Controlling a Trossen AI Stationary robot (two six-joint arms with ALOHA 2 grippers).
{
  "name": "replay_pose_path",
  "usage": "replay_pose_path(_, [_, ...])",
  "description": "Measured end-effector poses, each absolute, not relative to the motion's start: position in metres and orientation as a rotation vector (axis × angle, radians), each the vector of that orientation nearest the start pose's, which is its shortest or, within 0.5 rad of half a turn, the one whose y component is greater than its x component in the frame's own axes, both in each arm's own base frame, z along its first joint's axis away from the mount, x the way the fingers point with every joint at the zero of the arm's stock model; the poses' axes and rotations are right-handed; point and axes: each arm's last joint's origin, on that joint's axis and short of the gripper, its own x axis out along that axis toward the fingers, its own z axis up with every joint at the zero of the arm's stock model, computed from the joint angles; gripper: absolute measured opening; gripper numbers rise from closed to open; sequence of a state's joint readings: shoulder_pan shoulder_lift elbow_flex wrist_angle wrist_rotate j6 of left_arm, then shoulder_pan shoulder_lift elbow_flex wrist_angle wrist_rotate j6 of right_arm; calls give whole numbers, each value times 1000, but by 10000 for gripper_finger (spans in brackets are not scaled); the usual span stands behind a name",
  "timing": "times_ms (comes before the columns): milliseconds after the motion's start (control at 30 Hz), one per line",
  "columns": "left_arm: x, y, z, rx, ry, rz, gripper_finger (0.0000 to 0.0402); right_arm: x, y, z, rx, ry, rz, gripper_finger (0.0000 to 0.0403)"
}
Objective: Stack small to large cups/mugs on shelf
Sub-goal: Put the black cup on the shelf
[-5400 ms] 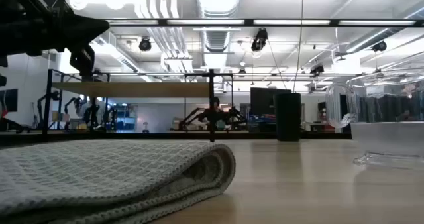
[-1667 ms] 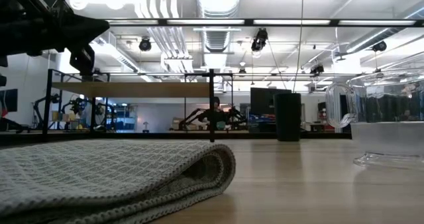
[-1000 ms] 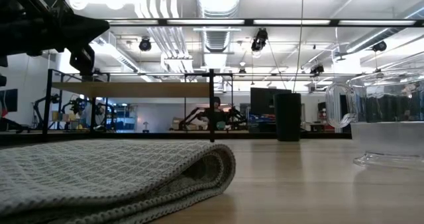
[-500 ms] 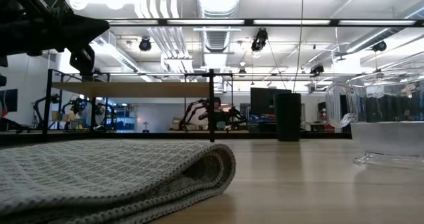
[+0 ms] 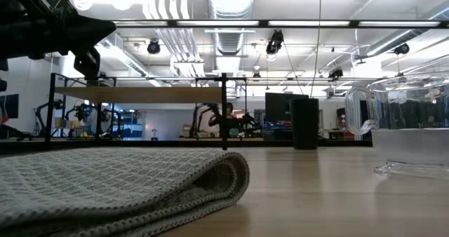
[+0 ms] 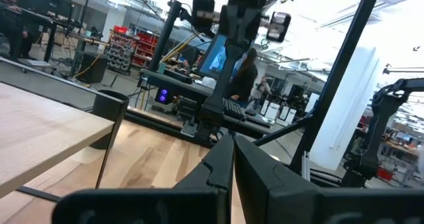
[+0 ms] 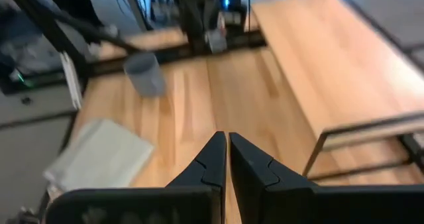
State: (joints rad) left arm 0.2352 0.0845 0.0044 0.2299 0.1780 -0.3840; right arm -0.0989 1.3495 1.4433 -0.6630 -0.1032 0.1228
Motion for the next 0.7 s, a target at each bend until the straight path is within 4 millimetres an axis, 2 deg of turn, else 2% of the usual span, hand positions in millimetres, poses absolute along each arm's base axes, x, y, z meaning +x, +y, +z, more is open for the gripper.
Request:
replay_pose_path(100, [100,19,180,-295,-153,34,0,288,-26,377,202,662,-42,13])
replay_pose_path(200, [99,19,180,-184,-154,68,0,285,-28,372,234,774,-68,13])
replay_pose_path(267, [99,20,181,-86,-155,91,0,278,-31,377,228,819,-122,13])
replay_pose_path(367, [100,20,180,6,-144,98,0,265,-38,390,164,845,-302,13])
replay_pose_path(500, [100,20,180,10,-144,99,0,248,-45,408,67,805,-540,13])
replay_pose_path(633, [99,20,181,15,-157,114,0,234,-45,421,-84,786,-554,13])
replay_pose_path(700, [98,20,189,-3,-235,120,0,228,-46,427,-129,775,-549,13])
